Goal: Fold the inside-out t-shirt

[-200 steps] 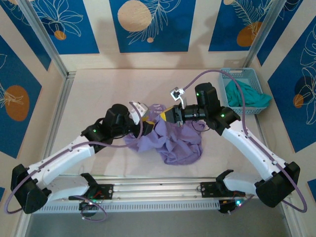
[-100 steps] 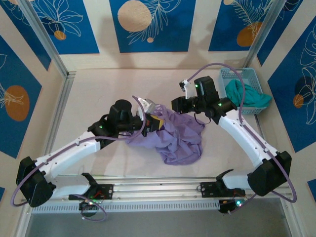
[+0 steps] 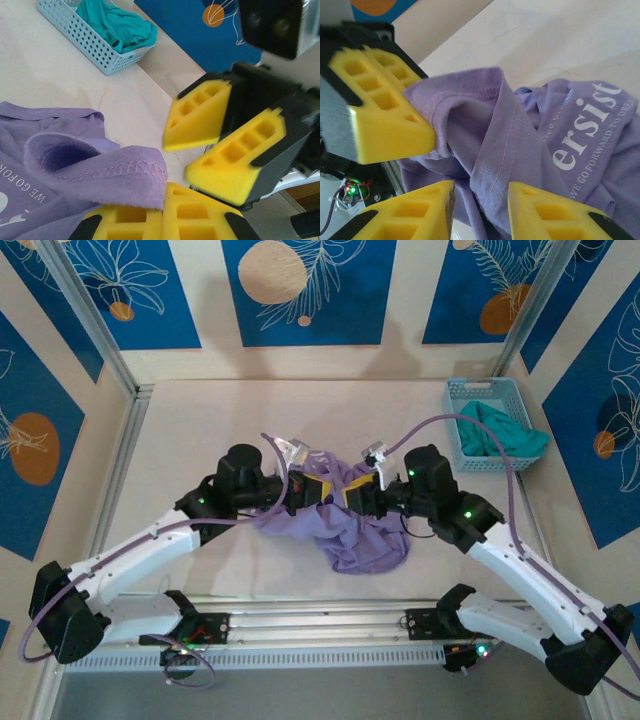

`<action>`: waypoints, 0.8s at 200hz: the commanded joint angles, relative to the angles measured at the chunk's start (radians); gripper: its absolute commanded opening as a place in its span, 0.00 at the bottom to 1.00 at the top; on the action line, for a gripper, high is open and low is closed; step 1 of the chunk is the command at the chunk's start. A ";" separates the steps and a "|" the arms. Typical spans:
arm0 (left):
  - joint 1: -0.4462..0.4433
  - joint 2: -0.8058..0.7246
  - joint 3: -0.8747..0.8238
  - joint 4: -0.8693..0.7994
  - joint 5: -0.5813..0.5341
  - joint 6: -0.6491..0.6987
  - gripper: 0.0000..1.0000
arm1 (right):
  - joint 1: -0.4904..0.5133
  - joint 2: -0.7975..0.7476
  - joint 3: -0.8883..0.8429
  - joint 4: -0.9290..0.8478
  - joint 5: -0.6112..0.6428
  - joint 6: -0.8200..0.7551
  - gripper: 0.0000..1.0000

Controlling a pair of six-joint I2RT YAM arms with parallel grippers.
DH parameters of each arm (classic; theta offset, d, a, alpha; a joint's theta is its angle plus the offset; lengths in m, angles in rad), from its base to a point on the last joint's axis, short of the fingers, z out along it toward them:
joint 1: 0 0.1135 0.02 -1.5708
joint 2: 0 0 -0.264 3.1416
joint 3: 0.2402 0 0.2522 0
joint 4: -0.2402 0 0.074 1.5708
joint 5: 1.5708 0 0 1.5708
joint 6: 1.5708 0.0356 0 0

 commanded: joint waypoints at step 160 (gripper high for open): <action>0.005 -0.058 -0.011 -0.006 -0.086 0.019 0.00 | 0.060 0.074 0.007 -0.004 0.236 -0.015 0.27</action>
